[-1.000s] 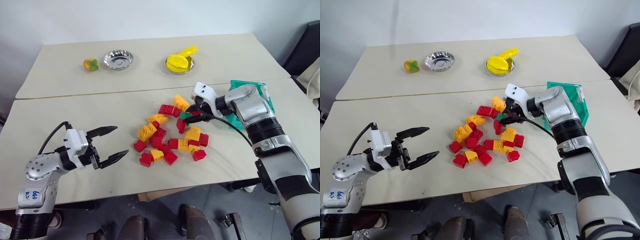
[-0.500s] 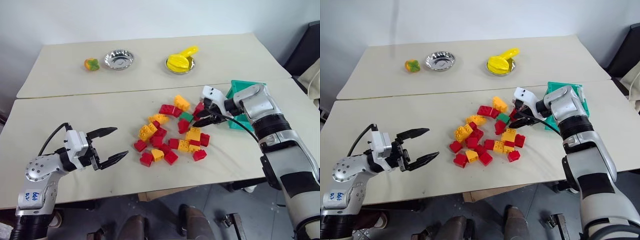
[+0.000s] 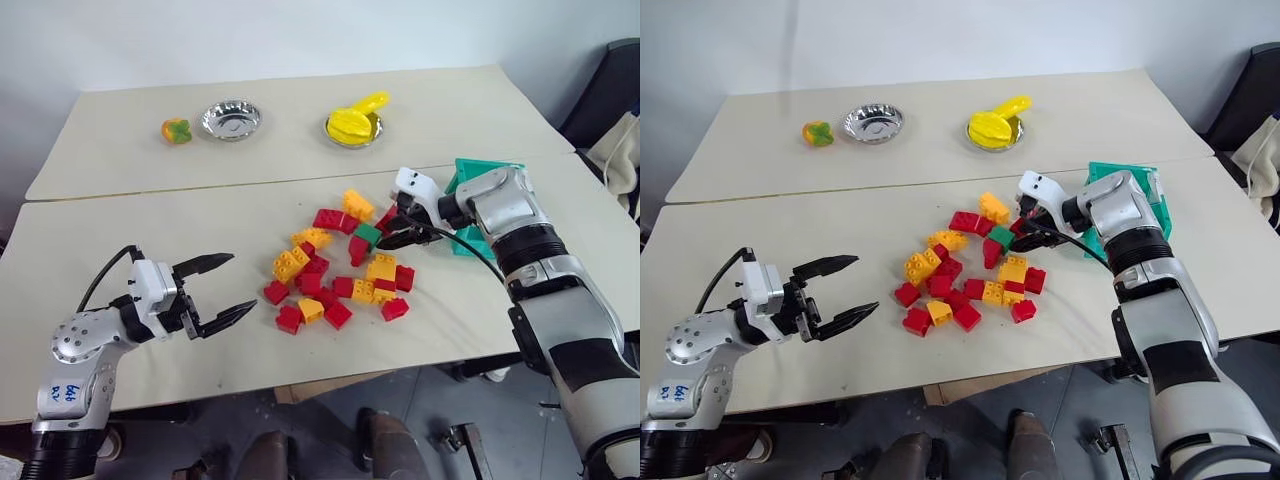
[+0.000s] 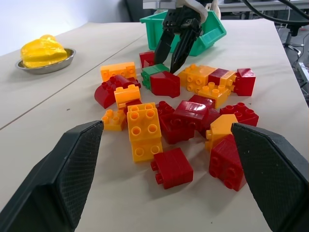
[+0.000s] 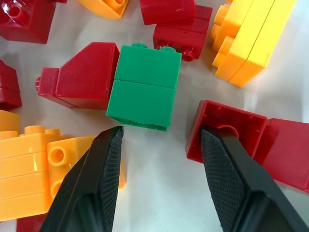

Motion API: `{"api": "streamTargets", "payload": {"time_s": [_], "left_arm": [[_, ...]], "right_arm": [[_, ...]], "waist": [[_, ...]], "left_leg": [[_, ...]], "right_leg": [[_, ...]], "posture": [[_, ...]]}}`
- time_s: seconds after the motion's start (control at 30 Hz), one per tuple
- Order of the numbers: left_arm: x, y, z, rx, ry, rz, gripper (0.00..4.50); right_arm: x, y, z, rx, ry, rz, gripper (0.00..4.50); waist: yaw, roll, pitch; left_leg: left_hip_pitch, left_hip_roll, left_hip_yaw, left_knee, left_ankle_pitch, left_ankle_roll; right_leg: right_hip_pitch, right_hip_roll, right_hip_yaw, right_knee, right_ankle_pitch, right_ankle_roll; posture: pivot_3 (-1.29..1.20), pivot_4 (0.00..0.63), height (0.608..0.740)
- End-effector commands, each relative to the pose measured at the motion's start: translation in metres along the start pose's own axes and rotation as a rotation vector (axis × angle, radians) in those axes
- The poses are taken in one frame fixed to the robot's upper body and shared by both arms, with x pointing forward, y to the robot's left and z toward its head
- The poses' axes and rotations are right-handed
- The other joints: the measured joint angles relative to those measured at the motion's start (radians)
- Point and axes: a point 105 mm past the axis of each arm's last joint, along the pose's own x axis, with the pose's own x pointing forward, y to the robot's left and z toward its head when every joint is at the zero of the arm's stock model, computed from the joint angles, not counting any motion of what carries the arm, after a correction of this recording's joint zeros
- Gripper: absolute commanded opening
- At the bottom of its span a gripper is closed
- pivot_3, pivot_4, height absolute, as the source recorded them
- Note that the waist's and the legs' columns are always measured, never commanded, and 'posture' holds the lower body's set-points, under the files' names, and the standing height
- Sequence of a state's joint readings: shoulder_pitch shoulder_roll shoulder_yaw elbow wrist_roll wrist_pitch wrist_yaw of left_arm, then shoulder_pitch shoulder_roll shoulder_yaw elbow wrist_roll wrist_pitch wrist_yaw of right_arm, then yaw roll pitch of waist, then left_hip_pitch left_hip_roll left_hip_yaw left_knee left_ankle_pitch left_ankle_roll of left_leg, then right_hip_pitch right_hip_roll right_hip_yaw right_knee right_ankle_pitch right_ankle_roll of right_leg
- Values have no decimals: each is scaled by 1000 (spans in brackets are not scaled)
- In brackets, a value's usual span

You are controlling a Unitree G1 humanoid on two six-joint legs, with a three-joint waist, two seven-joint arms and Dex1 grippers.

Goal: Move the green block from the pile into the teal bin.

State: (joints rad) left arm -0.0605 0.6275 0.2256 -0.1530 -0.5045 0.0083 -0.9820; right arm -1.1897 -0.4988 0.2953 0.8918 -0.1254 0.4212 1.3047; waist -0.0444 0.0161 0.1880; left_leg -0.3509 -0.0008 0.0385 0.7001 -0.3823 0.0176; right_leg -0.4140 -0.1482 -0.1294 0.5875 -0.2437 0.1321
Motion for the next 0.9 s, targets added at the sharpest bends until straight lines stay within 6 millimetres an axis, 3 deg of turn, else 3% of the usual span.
{"api": "streamTargets", "payload": {"time_s": [0.03,0.17,0.3,0.4,0.53,0.7,0.9], "left_arm": [[-3,0,10,42,-19,2,4500],[-1,-1,10,40,-22,0,4500],[-4,0,10,41,-18,4,4500],[-6,0,10,42,-13,8,4500],[-5,0,9,43,-17,10,4500],[-2,2,10,50,-24,14,4500],[-1,3,10,52,-26,18,4500]], "right_arm": [[12,13,7,46,-52,58,2510],[15,11,9,33,-80,10,2679],[-2,0,9,-25,-76,-69,3712],[-13,2,17,-59,-91,-51,4475],[-17,8,39,-100,-135,-44,4475],[-3,19,47,-136,-140,-10,4475],[12,14,35,-91,-107,-27,4475]], "waist": [[0,0,0],[-9,0,0],[-11,0,0],[-8,0,0],[0,1,0],[9,1,0],[16,1,0]], "left_leg": [[0,0,0,0,0,0],[0,0,-1,0,0,0],[1,0,0,0,0,0],[1,0,-1,0,0,0],[-2,-1,-1,0,0,0],[-2,-1,0,0,0,0],[-2,-1,0,-1,0,0]], "right_leg": [[0,0,0,0,0,0],[0,0,0,0,0,0],[0,0,2,1,0,0],[-1,0,2,1,0,0],[-4,0,2,1,0,0],[-4,0,2,1,0,0],[-4,0,2,1,0,0]], "posture": [[0,150,740],[0,150,740],[0,150,740],[0,150,740],[0,150,740],[0,150,740],[0,150,740]]}}
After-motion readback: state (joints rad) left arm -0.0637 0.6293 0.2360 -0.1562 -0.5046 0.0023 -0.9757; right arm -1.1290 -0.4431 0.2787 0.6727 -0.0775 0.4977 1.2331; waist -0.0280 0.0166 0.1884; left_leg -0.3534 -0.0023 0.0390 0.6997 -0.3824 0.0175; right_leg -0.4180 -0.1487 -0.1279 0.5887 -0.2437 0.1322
